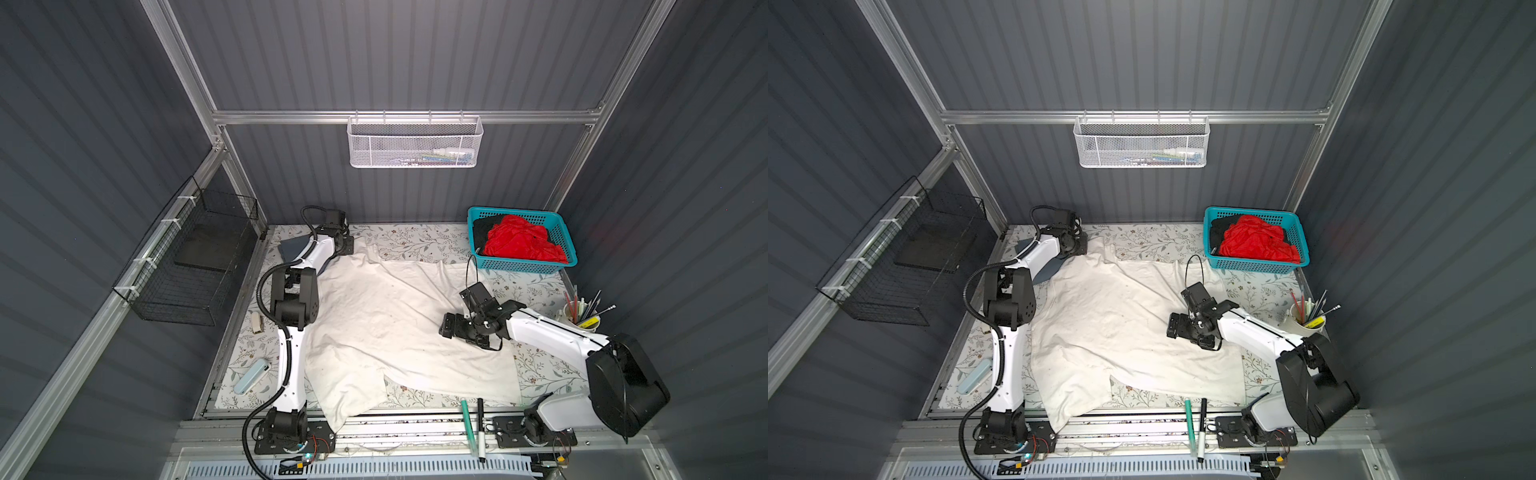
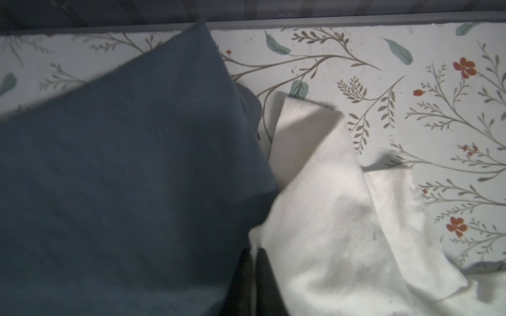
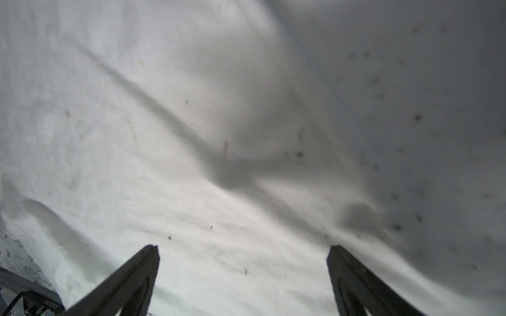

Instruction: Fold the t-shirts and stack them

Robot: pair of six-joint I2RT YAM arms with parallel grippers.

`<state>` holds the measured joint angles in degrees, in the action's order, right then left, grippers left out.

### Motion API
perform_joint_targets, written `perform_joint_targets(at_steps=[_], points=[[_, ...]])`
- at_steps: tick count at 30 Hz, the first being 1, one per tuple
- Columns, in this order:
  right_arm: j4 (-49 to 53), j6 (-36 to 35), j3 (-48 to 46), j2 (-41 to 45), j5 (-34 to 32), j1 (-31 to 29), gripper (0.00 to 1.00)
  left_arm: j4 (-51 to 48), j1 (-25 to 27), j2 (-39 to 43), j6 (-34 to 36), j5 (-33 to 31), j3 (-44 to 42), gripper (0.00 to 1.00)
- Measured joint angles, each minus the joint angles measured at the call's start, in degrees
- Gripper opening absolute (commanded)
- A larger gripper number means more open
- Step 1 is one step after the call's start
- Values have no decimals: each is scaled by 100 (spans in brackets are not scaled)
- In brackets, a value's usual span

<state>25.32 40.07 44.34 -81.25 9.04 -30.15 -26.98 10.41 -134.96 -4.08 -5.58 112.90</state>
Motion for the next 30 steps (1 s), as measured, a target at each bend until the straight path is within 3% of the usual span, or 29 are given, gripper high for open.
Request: perform_joint_targets(at_steps=[5,9,14,18,19,21,24,30], points=[[-199,31,-164,-175,24,-7,98,389,0,1016,-210,-413,-1268,0],[-319,87,-223,-293,17,-24,98,417,4,1971,-564,-809,-1808,4],[-422,291,-310,-271,-24,-33,98,352,2,2614,-1176,-905,-2450,10],[-627,437,-533,-87,-103,-85,97,251,0,2844,-1644,-903,-3672,13],[-643,450,-549,-52,-133,-107,97,168,0,2857,-1740,-918,-3945,18],[-584,461,-560,17,-192,-164,98,-9,0,2883,-1934,-990,-4398,38],[-15,450,-487,127,-251,-240,99,-131,0,3036,-1996,-1054,-4601,47],[1333,92,568,-57,-573,-175,99,308,0,3158,-1810,-1029,-3945,48]])
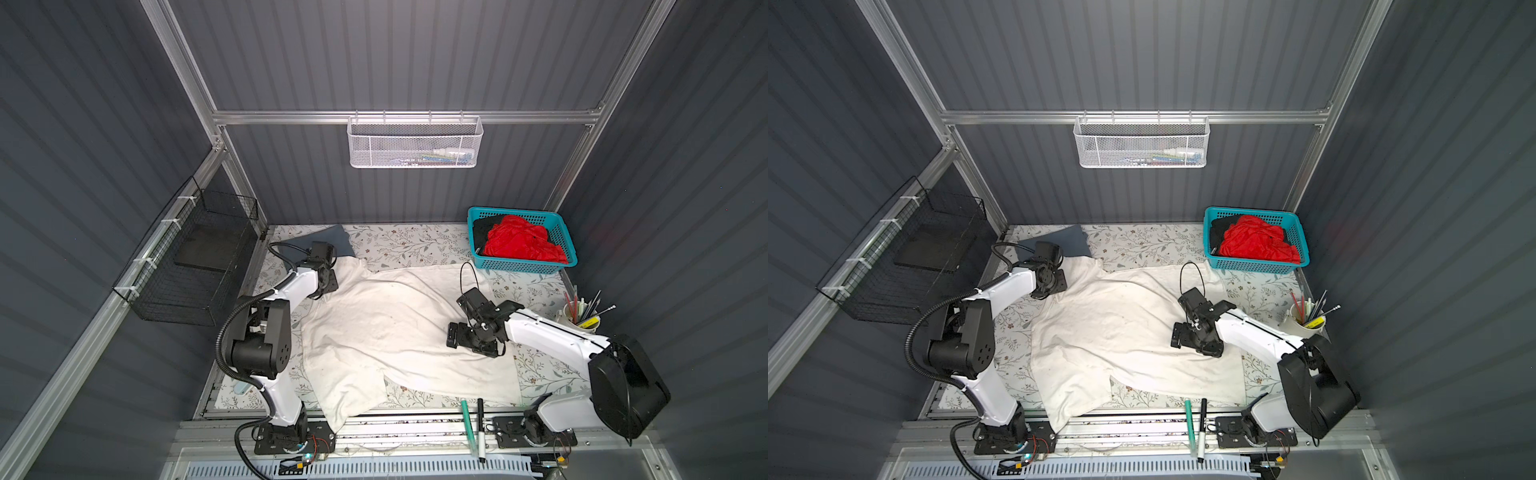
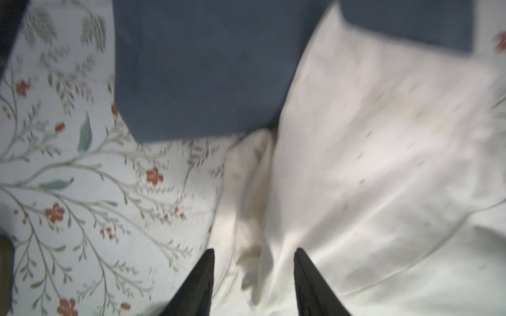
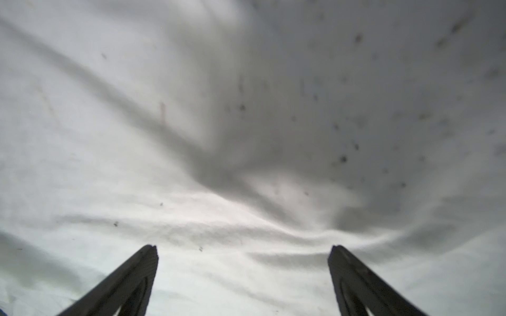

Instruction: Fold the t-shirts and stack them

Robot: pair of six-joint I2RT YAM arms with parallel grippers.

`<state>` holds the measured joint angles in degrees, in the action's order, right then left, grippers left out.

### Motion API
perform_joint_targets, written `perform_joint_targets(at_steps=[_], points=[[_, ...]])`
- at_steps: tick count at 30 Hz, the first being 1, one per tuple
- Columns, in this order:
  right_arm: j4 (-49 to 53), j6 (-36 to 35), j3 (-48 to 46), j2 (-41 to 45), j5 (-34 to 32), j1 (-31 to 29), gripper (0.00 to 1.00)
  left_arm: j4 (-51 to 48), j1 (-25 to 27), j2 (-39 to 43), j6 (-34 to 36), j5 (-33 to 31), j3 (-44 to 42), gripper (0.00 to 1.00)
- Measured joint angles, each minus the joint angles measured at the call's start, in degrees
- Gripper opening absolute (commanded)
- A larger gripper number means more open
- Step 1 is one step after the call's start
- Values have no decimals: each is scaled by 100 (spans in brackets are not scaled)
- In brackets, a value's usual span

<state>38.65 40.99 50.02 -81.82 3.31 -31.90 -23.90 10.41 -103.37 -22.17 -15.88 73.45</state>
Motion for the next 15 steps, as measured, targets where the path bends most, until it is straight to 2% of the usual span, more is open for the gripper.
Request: perform_joint_targets(at_steps=[4,8,15], points=[[42,-269,682,-101,-50,203,99,181,-26,-603,173,92,1261,46],[44,-490,984,-173,-44,435,99,251,-114,-1565,271,247,2594,42],[33,-647,848,-153,79,511,99,-157,-229,-2474,310,398,3154,38]])
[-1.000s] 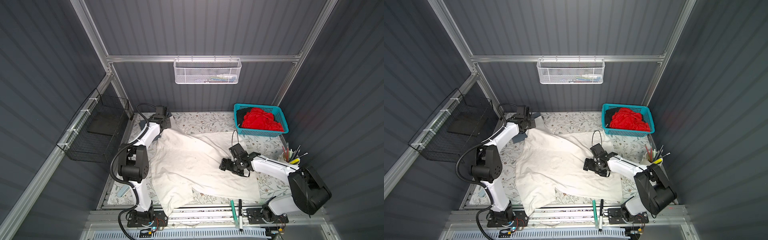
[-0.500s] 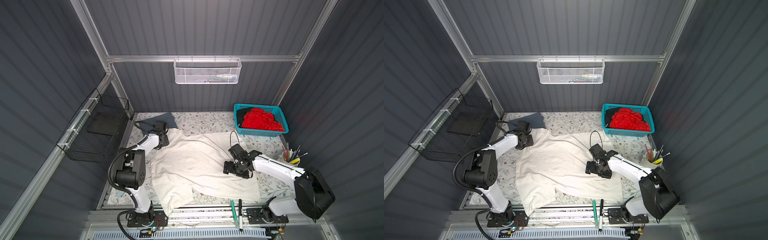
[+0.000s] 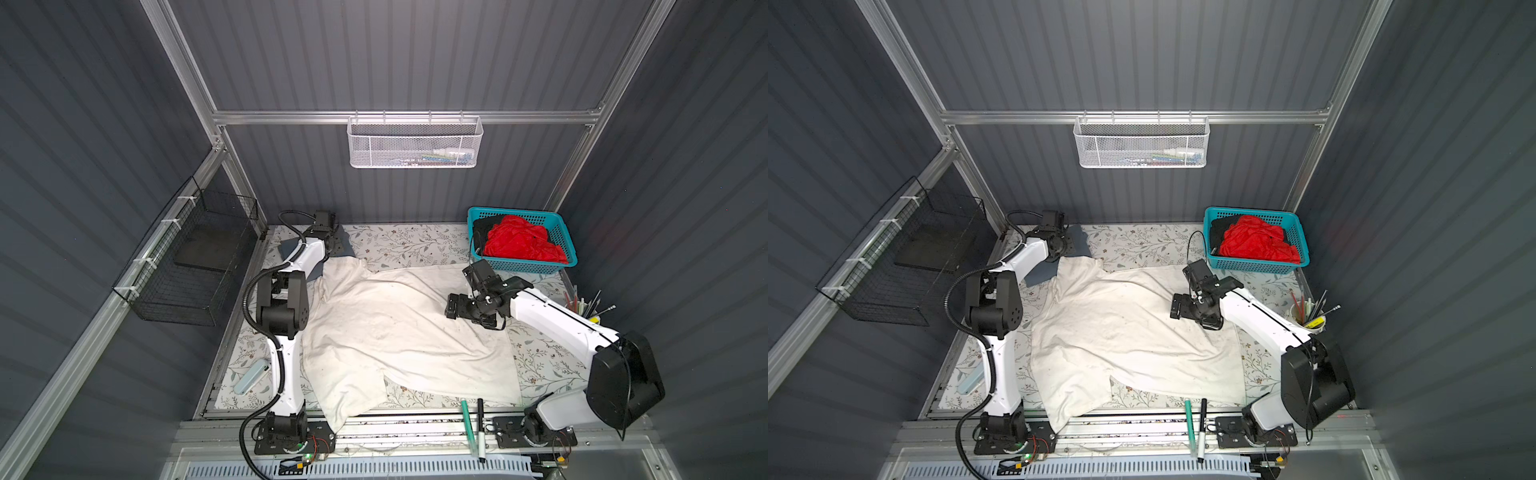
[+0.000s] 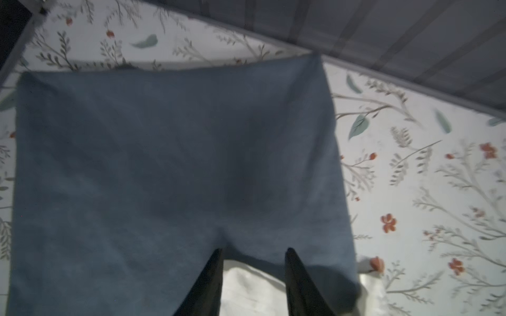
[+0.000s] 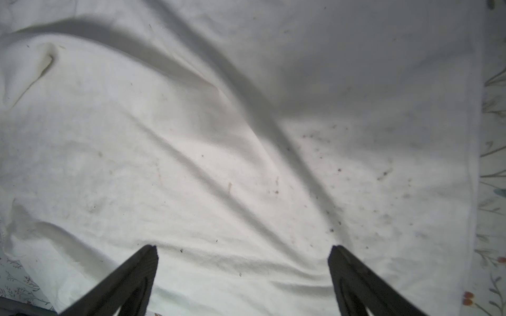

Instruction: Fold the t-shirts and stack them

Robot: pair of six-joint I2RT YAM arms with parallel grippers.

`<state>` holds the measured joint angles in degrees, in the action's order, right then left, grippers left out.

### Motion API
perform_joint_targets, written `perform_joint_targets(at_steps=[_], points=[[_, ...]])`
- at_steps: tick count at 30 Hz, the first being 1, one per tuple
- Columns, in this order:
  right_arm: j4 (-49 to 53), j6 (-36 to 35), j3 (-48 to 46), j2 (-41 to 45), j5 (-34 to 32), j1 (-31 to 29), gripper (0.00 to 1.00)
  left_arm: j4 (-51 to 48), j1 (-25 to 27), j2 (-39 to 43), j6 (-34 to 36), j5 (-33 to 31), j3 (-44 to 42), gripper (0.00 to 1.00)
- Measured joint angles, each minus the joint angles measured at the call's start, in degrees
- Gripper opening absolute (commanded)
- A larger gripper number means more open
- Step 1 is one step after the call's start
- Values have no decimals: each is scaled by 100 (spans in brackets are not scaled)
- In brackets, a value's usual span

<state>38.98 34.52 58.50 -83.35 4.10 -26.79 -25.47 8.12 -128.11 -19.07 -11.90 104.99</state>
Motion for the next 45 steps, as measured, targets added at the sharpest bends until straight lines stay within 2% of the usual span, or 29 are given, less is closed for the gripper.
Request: perform_joint_targets(at_steps=[15,29,34,40,45], points=[[11,-11,-197,153,68,203,99,-389,-63,-461,2,13,627,38],[9,-11,-199,153,155,238,99,-535,-105,-553,0,-13,579,37],[4,-9,-223,153,186,238,99,-538,-111,-553,0,-31,579,25],[0,-9,-227,153,203,240,99,-542,-144,-553,48,-79,579,0],[-57,-55,-225,153,356,428,99,-557,-160,-531,68,-96,579,0]])
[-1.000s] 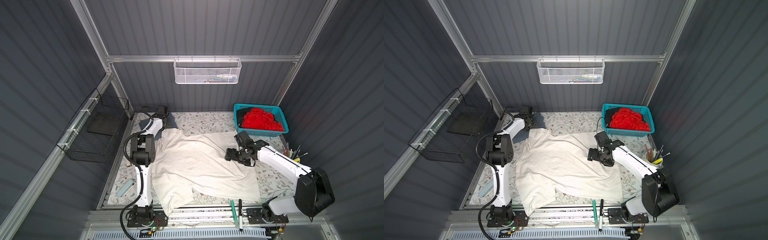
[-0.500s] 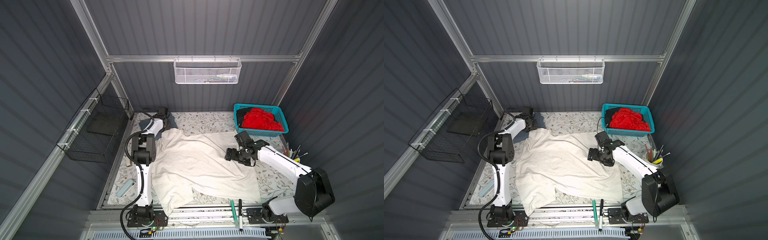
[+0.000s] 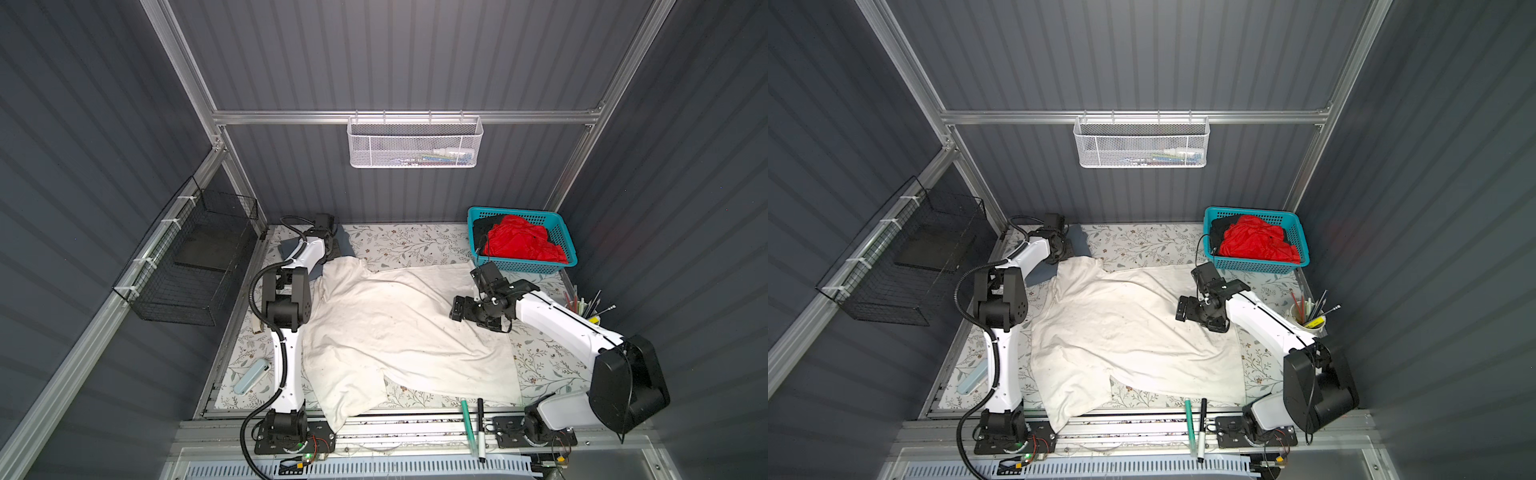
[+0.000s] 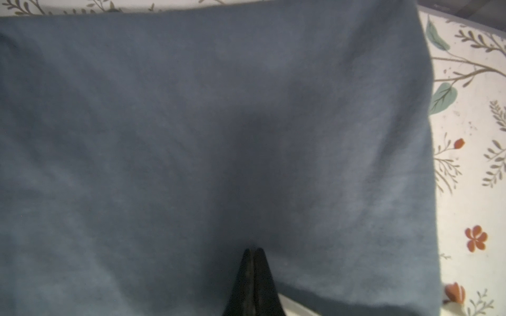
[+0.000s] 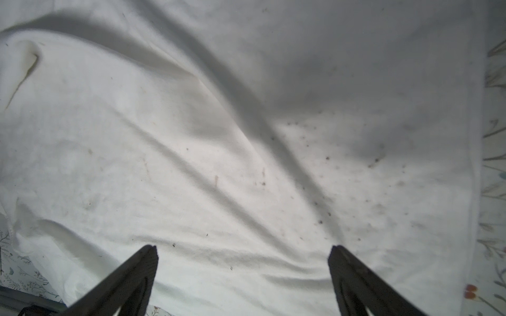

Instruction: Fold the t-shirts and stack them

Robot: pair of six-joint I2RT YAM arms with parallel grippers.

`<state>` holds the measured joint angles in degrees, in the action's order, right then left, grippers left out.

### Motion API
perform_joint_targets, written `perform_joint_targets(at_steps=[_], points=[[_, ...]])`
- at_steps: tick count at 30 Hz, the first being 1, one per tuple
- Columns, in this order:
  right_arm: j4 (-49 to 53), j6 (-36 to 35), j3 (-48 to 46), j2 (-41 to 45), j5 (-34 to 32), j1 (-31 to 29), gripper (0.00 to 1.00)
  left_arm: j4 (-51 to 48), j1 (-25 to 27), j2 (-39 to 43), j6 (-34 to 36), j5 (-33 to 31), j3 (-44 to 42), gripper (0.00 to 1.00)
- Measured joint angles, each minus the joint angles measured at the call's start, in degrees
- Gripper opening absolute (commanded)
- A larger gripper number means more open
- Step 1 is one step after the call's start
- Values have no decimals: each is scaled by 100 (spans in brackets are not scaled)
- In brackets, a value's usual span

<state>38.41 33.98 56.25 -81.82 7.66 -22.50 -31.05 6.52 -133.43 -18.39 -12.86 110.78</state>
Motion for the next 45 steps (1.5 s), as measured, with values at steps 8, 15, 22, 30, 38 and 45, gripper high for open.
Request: perform_joint_targets(at_steps=[8,15,22,30,38,45], points=[[-197,-101,13,-107,68,391,99,-72,2,520,42,-24,-66,0],[-645,-24,-282,-973,138,168,99,-44,-103,1224,149,-282,-114,0],[-944,160,-164,-1338,245,-350,99,42,-551,1316,153,-374,-409,0],[-1211,431,-168,-1368,400,-1001,99,35,-846,1644,195,-442,-1010,0],[-149,-90,1458,-1545,98,-651,99,94,-925,2094,260,-284,-1346,0],[258,-857,3821,-2800,-501,109,99,323,-931,2135,260,151,-1714,0]])
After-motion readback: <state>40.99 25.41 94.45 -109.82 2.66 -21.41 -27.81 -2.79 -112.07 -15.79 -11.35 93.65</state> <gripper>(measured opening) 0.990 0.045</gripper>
